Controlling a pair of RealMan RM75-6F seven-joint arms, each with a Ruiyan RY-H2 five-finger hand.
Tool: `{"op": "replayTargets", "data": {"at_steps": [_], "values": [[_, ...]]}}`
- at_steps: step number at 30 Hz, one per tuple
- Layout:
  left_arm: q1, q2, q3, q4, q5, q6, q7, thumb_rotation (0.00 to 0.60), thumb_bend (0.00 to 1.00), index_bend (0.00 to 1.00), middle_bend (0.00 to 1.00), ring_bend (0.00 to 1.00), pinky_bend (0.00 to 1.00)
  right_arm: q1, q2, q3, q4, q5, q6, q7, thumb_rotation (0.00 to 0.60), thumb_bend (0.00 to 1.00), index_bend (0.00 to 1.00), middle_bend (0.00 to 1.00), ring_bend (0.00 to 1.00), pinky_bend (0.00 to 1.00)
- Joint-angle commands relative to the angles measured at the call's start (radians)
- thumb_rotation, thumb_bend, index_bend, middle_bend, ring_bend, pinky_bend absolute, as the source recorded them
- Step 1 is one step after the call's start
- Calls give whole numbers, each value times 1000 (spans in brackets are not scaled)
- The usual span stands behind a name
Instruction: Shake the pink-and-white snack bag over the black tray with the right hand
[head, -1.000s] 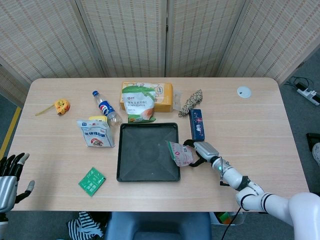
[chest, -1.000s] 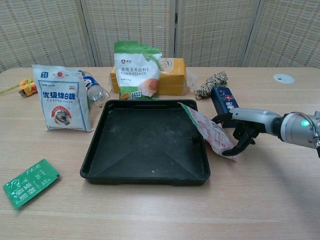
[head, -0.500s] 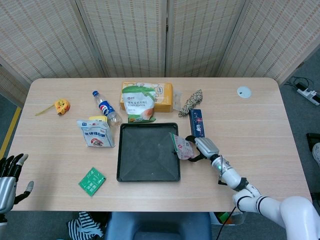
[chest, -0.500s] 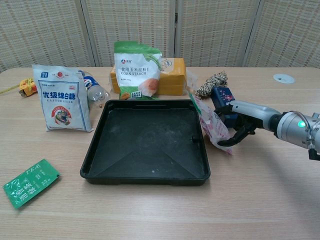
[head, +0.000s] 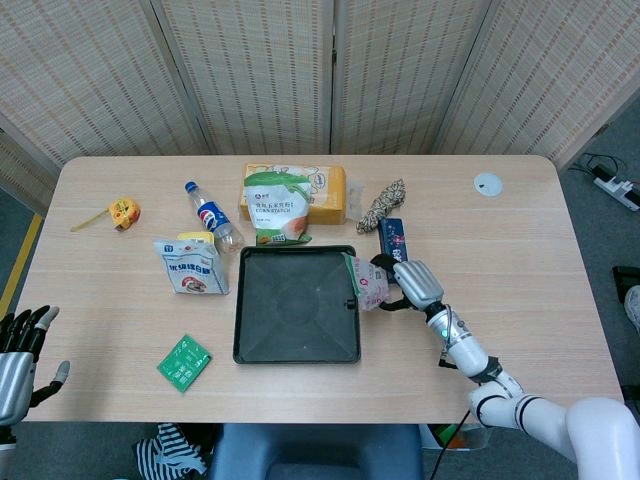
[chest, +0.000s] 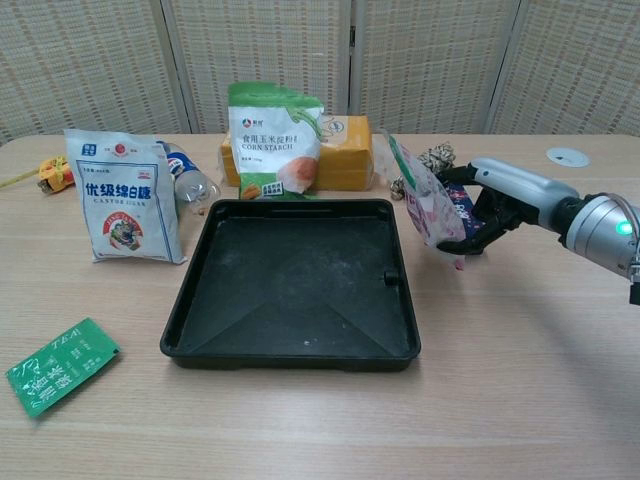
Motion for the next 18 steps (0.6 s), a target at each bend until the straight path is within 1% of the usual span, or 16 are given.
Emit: {"op": "replayTargets", "data": {"at_steps": [1,3,6,10,13,18], "values": [[-1,0,0,-1,3,1,-1,600,417,112,111,99,14,20,5,35,-40,6,42,-149,600,517,891,668,1000,890],[0,0,0,-1,5,3,-4,600,418,111,111,100,14,34,4,47,-49,3,60,-240,600,517,891,668,1000,890],[1,0,2,0,5,4,-6,600,417,109,112,100,15,55,4,61,-64,2,71,-337,600,517,891,668,1000,890],[3,-1,3,4,3,3,-11,600,417,106,112,100,14,90,0,67,-57,-21,89,-476,600,517,893,671,1000,890],[4,0,5,5,2,0,-15,600,417,105,112,100,14,109,-8,68,-49,-31,97,-539,600,517,898,676,1000,890],[6,0,5,10,-3,-1,-23,600,417,103,111,100,15,127,-36,66,-9,-44,118,-593,600,518,898,676,1000,890]]}}
